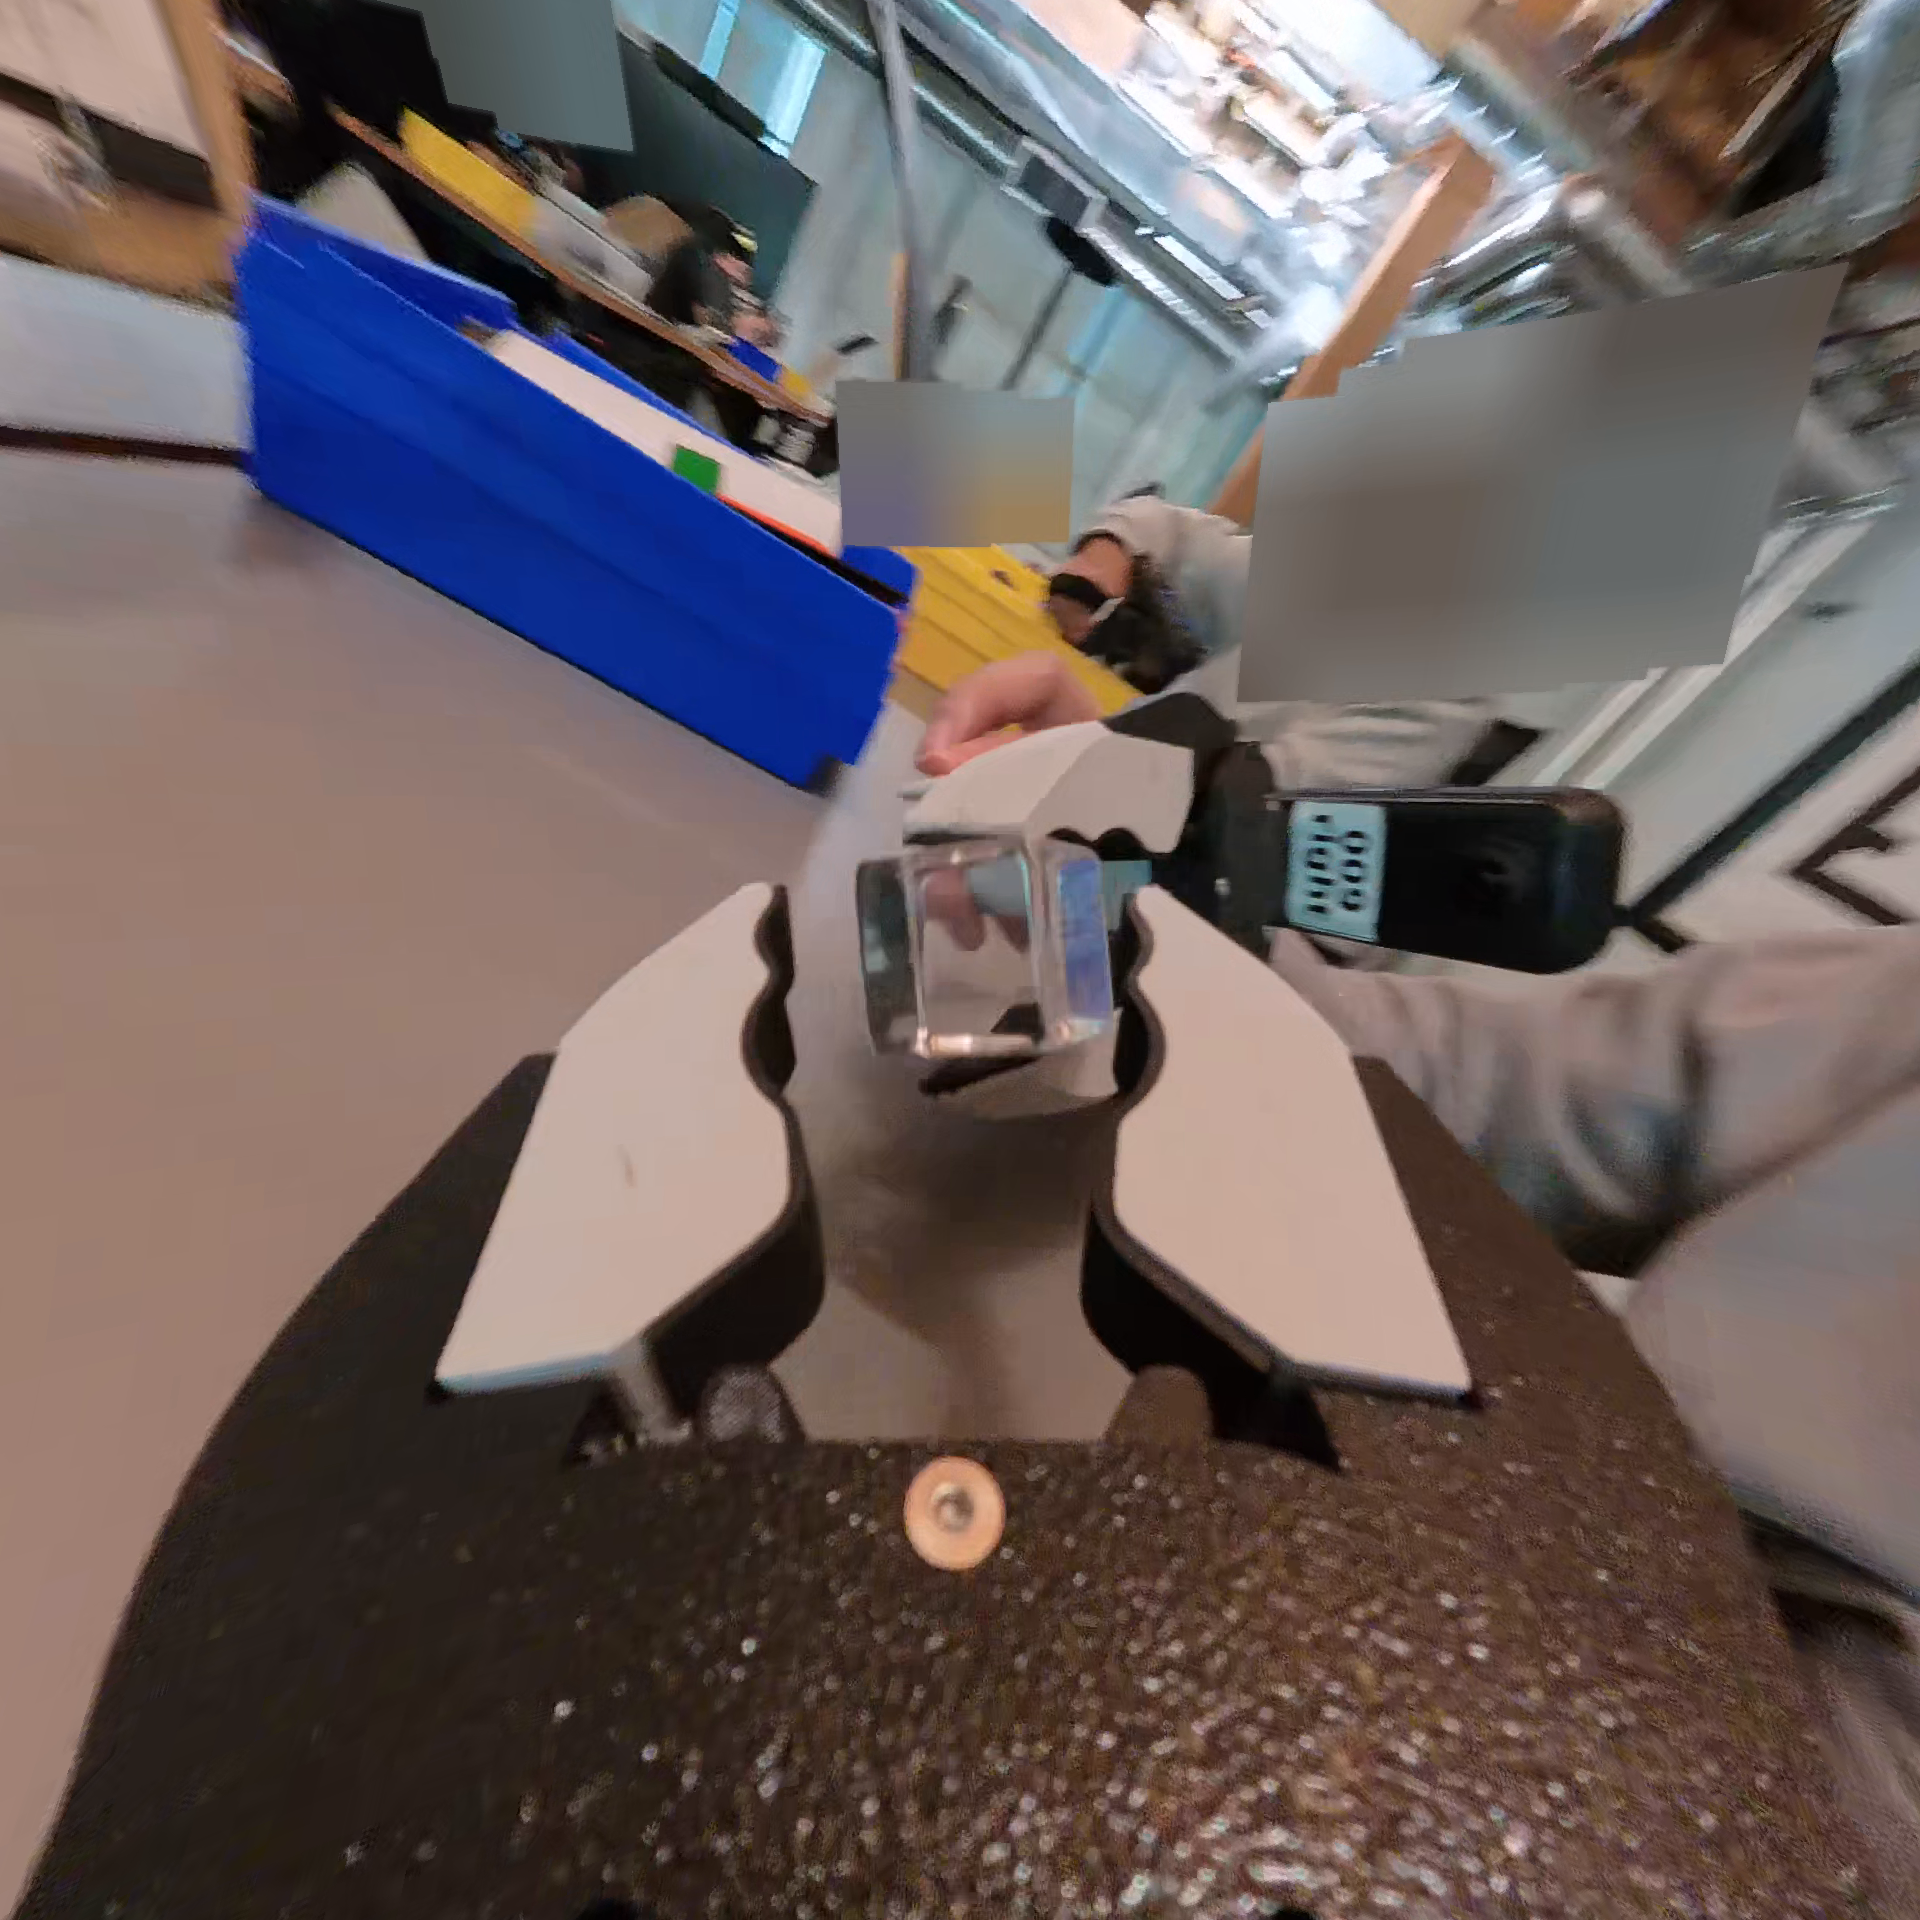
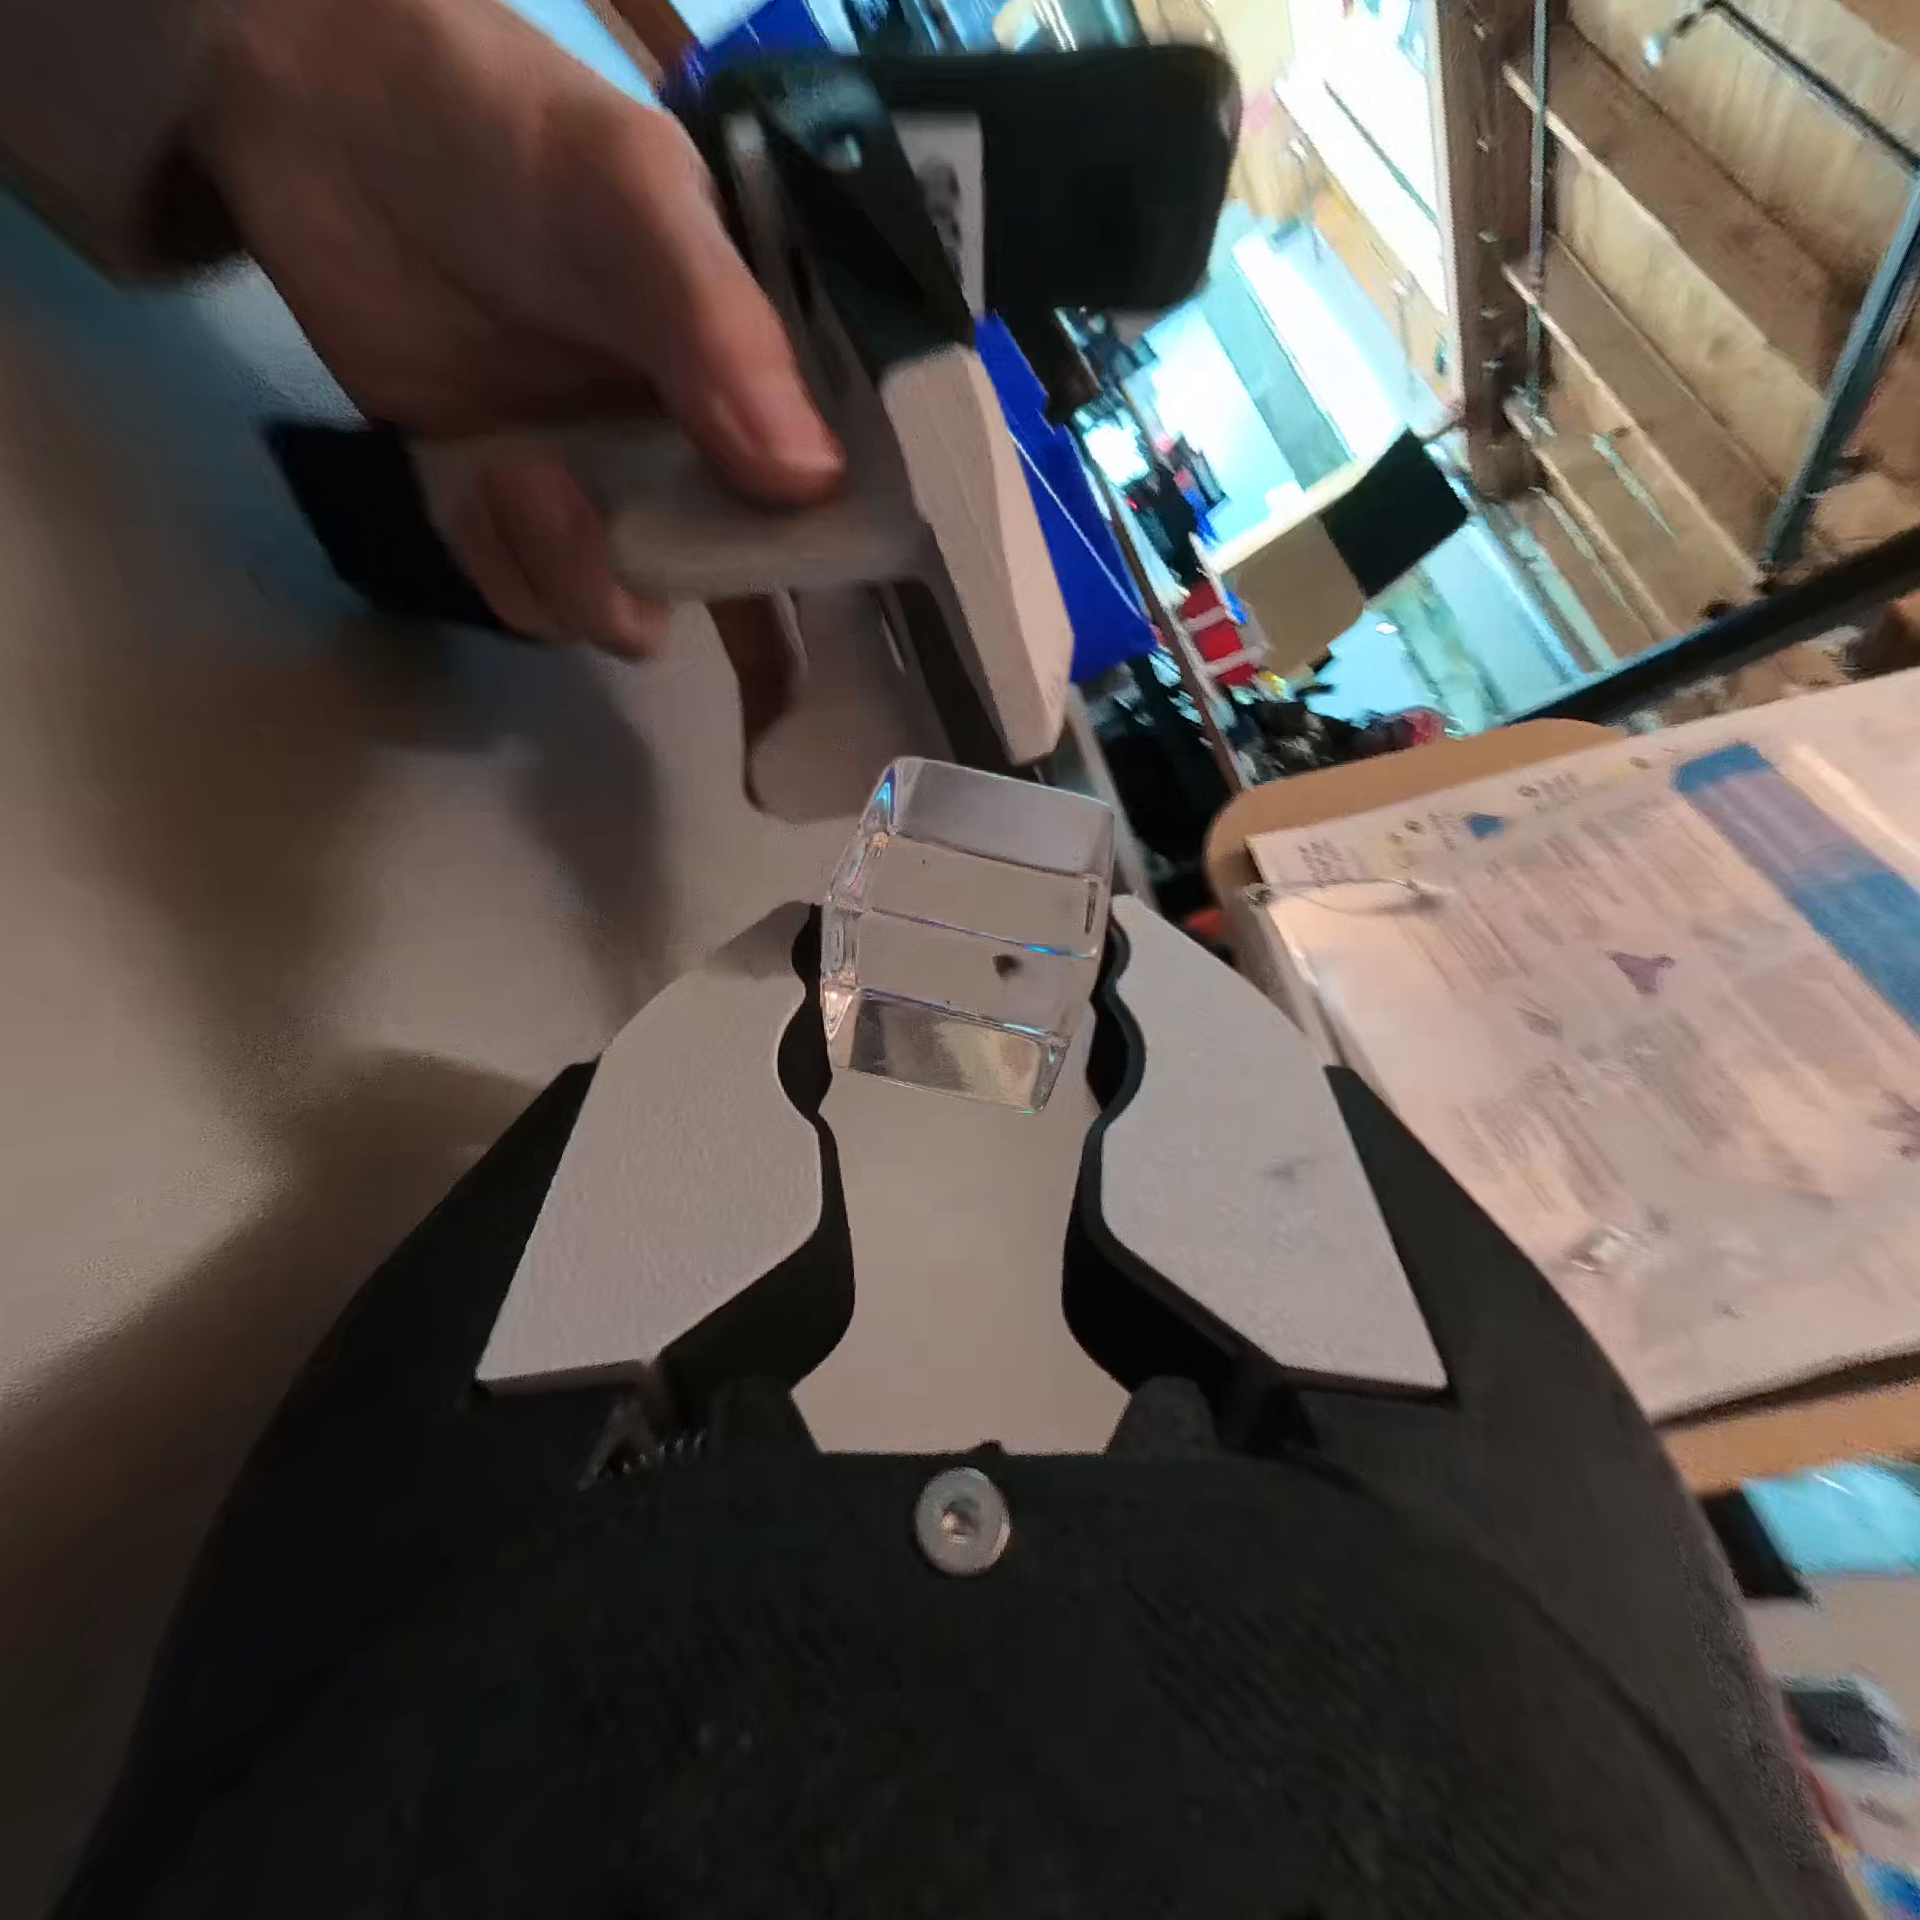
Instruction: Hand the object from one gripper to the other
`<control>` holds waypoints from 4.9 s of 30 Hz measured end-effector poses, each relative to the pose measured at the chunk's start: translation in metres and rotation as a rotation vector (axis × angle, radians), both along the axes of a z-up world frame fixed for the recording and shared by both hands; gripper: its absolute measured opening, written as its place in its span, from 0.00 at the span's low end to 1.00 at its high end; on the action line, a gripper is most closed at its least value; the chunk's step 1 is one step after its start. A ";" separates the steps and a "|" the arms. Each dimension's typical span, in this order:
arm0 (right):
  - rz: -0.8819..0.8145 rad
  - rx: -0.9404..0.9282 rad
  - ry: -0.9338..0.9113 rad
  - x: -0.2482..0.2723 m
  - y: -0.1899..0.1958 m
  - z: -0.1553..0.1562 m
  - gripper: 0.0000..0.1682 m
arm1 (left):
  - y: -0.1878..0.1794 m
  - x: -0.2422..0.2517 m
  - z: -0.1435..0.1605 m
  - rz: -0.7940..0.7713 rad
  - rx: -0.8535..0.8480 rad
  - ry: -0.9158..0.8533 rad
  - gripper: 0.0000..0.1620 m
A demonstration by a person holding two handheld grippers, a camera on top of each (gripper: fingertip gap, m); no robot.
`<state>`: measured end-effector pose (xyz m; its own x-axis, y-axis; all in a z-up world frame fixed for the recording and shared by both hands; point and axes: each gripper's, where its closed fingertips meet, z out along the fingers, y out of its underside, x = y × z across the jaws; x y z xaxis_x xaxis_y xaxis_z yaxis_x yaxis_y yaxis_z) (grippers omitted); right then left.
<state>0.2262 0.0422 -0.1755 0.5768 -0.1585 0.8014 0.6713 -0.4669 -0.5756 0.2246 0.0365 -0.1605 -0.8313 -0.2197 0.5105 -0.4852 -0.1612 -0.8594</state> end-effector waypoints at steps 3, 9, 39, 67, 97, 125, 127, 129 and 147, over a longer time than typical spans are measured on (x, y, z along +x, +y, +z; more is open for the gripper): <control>-0.163 -0.087 -0.140 0.024 -0.012 -0.003 0.29 | 0.001 0.008 -0.005 0.105 0.107 -0.079 0.45; -0.397 -0.320 -0.284 0.047 -0.025 -0.014 0.29 | 0.007 0.029 -0.018 0.429 0.452 -0.305 0.48; 0.447 0.397 1.030 -0.030 -0.006 0.026 0.26 | -0.011 -0.036 -0.005 -0.225 0.093 -0.269 0.26; 0.169 0.982 1.255 0.033 -0.024 0.041 0.26 | -0.010 0.022 -0.007 0.553 0.482 -0.586 0.31; 0.163 0.155 0.021 -0.013 -0.011 0.021 0.52 | 0.003 -0.021 0.003 -0.199 0.028 0.098 0.28; -0.401 -0.408 -0.309 0.041 -0.020 -0.025 0.28 | -0.003 0.018 -0.042 0.236 0.436 -0.039 0.43; -0.416 -0.421 -0.316 0.041 -0.019 -0.026 0.28 | -0.009 0.017 -0.051 0.245 0.486 -0.044 0.43; -0.412 -0.431 -0.309 0.040 -0.017 -0.028 0.28 | -0.016 0.013 -0.055 0.227 0.481 -0.047 0.40; -0.048 -0.031 0.147 0.006 -0.003 -0.013 0.34 | -0.017 0.000 -0.032 0.044 0.283 -0.087 0.27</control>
